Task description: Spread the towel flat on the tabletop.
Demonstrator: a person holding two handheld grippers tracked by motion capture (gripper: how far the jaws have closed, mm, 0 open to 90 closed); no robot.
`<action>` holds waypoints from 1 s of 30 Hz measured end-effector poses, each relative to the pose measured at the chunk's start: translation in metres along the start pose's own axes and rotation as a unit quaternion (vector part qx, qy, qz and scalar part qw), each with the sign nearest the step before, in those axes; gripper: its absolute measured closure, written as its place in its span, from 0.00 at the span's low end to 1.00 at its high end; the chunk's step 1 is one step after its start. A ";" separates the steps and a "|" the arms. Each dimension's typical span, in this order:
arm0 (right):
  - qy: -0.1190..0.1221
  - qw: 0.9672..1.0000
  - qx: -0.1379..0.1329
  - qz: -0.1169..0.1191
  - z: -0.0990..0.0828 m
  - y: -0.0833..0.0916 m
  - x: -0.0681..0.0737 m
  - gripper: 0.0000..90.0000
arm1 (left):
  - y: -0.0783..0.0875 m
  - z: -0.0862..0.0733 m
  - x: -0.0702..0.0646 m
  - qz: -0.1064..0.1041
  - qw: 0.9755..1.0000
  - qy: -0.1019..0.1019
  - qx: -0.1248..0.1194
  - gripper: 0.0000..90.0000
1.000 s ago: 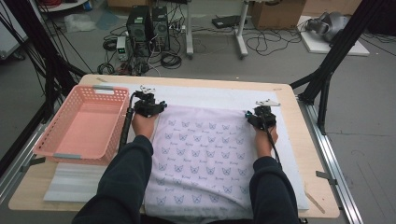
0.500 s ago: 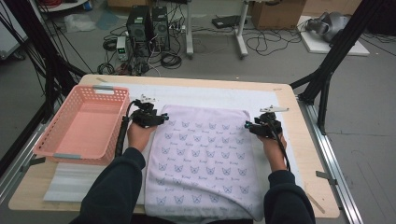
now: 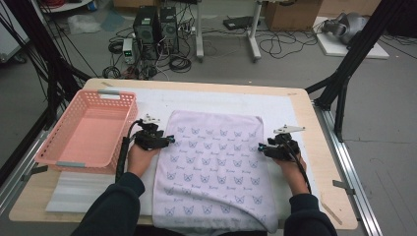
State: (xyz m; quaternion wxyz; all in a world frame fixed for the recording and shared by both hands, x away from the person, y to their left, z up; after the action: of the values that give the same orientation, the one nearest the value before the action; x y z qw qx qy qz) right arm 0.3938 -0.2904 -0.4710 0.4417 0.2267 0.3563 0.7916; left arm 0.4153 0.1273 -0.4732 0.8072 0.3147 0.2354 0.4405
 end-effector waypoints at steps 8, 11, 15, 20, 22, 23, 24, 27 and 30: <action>0.018 1.000 -0.016 -0.003 -0.002 -0.003 -0.001 0.99 | 0.000 -0.001 0.000 0.024 0.999 0.017 -0.017 0.95; 0.006 0.999 -0.029 -0.041 0.000 -0.004 -0.009 0.99 | -0.002 0.002 0.003 0.035 0.998 0.036 -0.033 0.96; 0.004 0.995 -0.044 -0.086 0.004 -0.007 -0.014 0.99 | -0.004 0.005 0.005 0.042 0.997 0.055 -0.044 0.96; -0.025 0.994 -0.062 -0.083 0.008 0.000 -0.011 0.79 | 0.006 -0.001 0.004 0.003 0.998 0.056 -0.035 0.60; -0.026 0.994 -0.068 -0.080 0.004 0.009 -0.008 0.76 | 0.013 -0.008 -0.001 -0.006 0.998 0.045 -0.038 0.53; -0.023 0.994 -0.071 -0.081 0.001 0.014 -0.006 0.74 | 0.017 -0.012 -0.003 -0.011 0.999 0.036 -0.035 0.53; -0.021 0.994 -0.069 -0.079 -0.002 0.019 -0.004 0.73 | 0.020 -0.016 -0.006 -0.014 0.999 0.030 -0.031 0.52; -0.018 0.994 -0.078 -0.071 -0.016 0.035 0.003 0.71 | 0.032 -0.025 -0.015 -0.030 0.999 0.018 -0.037 0.50; -0.009 0.995 -0.071 -0.069 -0.034 0.049 0.011 0.69 | 0.042 -0.032 -0.025 -0.045 0.998 0.007 -0.047 0.50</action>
State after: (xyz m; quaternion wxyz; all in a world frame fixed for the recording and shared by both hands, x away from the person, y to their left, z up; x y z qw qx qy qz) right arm 0.3391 -0.3106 -0.4547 0.5131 0.1765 0.3101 0.7807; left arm 0.3576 0.1331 -0.4628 0.8383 0.2627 0.2335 0.4167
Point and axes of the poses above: each handheld gripper's, and its own axes: y roughly backward along the jaws, z roughly out of its top, x roughly to its left, the point moved 4 cm from there along -y, roughly forward along the jaws, and after that the axes turned 7 degrees about x, right-handed, at the moved point
